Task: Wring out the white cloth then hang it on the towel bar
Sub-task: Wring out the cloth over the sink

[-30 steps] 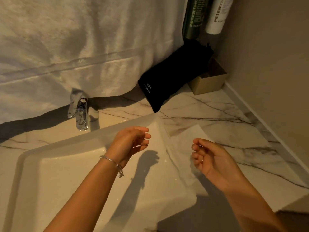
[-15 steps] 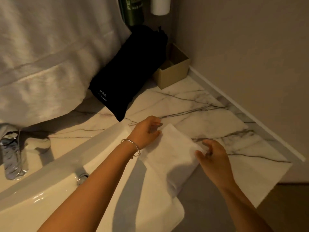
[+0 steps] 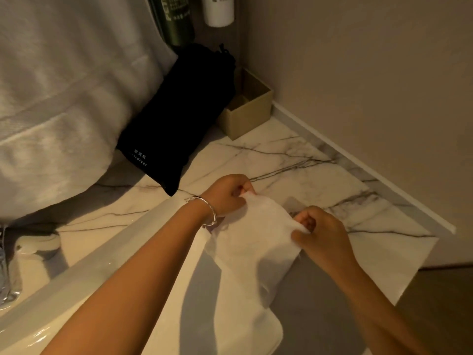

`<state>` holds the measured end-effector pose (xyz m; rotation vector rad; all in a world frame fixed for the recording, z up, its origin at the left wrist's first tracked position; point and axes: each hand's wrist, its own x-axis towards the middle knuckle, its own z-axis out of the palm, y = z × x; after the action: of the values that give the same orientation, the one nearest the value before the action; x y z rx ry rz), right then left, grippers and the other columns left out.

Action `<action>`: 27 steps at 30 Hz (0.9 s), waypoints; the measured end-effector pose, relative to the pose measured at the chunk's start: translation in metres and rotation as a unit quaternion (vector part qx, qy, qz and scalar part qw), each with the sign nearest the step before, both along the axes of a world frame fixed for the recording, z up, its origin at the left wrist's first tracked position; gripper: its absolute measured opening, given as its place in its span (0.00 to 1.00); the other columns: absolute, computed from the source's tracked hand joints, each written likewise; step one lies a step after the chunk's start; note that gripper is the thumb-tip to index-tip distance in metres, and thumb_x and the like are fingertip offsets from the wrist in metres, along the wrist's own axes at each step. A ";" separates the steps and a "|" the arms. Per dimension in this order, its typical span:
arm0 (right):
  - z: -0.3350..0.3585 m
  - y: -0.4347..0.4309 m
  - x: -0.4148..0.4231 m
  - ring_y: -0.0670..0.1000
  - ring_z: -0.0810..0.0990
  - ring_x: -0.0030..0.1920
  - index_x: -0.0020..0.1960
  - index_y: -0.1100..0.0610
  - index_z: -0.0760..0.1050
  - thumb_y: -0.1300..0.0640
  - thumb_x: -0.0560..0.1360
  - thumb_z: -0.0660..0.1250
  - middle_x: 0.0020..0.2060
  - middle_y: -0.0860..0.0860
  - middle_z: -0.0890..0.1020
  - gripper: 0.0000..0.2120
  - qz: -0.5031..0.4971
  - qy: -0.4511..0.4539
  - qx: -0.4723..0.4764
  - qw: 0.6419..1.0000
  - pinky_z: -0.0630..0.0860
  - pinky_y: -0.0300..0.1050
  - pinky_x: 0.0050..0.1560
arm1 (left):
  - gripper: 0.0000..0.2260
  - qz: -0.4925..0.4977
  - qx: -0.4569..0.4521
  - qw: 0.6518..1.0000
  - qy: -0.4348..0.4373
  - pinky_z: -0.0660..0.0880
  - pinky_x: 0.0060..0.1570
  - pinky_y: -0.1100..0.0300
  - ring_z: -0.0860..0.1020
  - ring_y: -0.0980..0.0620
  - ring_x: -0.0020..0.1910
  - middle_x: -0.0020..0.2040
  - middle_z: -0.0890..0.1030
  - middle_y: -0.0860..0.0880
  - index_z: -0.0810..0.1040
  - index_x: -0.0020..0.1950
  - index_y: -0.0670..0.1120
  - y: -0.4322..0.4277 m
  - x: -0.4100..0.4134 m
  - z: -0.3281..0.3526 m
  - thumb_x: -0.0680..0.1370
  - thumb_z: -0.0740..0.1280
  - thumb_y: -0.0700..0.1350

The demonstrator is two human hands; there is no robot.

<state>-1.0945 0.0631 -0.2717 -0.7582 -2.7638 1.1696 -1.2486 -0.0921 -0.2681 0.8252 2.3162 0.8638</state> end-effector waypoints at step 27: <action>0.002 -0.056 0.015 0.47 0.68 0.33 0.34 0.52 0.65 0.57 0.62 0.70 0.33 0.49 0.71 0.12 0.227 -0.068 -0.085 0.968 0.64 0.40 0.33 | 0.13 -0.153 -0.159 0.973 0.073 0.74 0.45 0.55 0.75 0.46 0.46 0.46 0.75 0.47 0.75 0.48 0.47 -0.084 0.045 0.030 0.64 0.71 0.43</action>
<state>-1.0790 0.0076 -0.2698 -0.2144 -3.0841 1.4910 -1.2035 -0.1763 -0.2381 1.0919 2.2839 0.2988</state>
